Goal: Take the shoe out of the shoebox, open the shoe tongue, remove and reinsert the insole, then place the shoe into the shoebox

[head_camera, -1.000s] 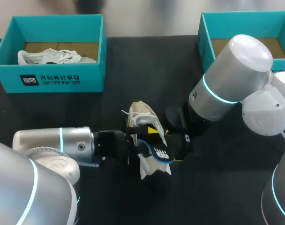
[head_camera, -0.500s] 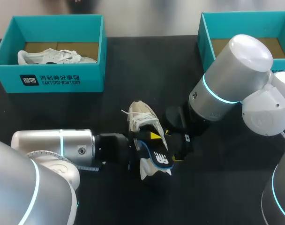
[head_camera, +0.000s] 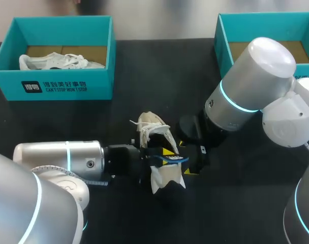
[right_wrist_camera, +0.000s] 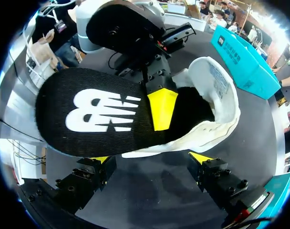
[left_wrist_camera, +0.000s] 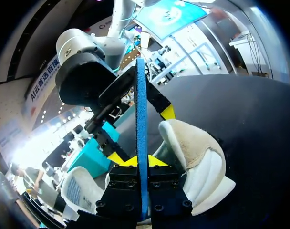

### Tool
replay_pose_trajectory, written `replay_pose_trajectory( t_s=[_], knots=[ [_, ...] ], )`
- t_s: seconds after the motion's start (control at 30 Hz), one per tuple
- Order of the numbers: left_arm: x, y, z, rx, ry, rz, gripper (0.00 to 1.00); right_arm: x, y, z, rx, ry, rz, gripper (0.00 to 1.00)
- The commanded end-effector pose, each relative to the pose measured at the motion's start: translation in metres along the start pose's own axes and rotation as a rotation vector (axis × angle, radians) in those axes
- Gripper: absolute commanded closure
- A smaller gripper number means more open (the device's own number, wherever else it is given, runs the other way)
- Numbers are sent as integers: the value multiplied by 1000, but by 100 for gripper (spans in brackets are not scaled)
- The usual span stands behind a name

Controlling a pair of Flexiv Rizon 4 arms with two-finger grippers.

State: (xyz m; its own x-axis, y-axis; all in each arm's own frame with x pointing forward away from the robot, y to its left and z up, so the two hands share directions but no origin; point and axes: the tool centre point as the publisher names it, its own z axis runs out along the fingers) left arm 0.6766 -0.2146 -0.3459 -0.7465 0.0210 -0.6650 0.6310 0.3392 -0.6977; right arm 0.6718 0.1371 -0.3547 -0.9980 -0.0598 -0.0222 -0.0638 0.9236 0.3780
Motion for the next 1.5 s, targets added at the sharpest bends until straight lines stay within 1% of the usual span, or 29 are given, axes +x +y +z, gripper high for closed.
replay_pose_trajectory(
  t_s=[0.03, 0.1, 0.33, 0.43, 0.5, 0.53, 0.6, 0.67, 0.7, 0.77, 0.83, 0.9, 1.03, 1.1, 1.17, 1.23, 1.27, 1.4, 1.5],
  knots=[
    [1, 14, 8, 0, -14, 6, 100, 1, 1, 2, 1, -3, 0, 0],
    [2, 23, 9, -9, -27, -6, 100, 1, 1, 2, 1, -3, 0, 0],
    [2, 37, 9, -27, -52, -13, 100, 1, 1, 2, 1, -3, 0, 0],
    [2, 37, 7, -20, -48, -54, 100, 1, 1, 2, 1, -3, 0, 0],
    [3, 32, 4, -12, -46, -63, 100, 1, 1, 2, 1, -3, 0, 0],
    [3, 27, 2, -8, -41, -61, 76, 1, 1, 2, 1, -3, 0, 0],
    [1, 20, -1, 0, -39, -57, 58, 1, 1, 2, 1, -3, 0, 0],
    [-1, 12, -4, 14, -41, -62, 54, 1, 1, 2, 1, -3, 0, 0],
    [-2, 9, -5, 15, -41, -62, 53, 1, 1, 2, 1, -3, 0, 0],
    [-6, 3, -8, 32, -46, -70, 54, 1, 1, 2, 1, -3, 0, 0],
    [-8, -2, -9, 41, -46, -72, 59, 1, 1, 2, 1, -3, 0, 0],
    [-9, -6, -10, 48, -46, -71, 61, 1, 1, 2, 1, -3, 0, 0],
    [-7, -11, -10, 54, -38, -60, 61, 1, 1, 2, 1, -3, 0, 0],
    [-5, -13, -10, 54, -32, -59, 64, 1, 1, 2, 1, -3, 0, 0],
    [-4, -15, -9, 51, -27, -43, 81, 1, 1, 2, 1, -3, 0, 0],
    [-2, -17, -8, 51, -24, -32, 89, 1, 1, 2, 1, -3, 0, 0],
    [-2, -18, -7, 52, -23, -28, 100, 1, 1, 2, 1, -3, 0, 0],
    [0, -18, -3, 85, -36, 21, 100, 1, 1, 2, 1, -3, 0, 0],
    [2, -5, 1, 78, -33, 33, 100, 1, 1, 2, 1, -3, 0, 0]
  ],
)
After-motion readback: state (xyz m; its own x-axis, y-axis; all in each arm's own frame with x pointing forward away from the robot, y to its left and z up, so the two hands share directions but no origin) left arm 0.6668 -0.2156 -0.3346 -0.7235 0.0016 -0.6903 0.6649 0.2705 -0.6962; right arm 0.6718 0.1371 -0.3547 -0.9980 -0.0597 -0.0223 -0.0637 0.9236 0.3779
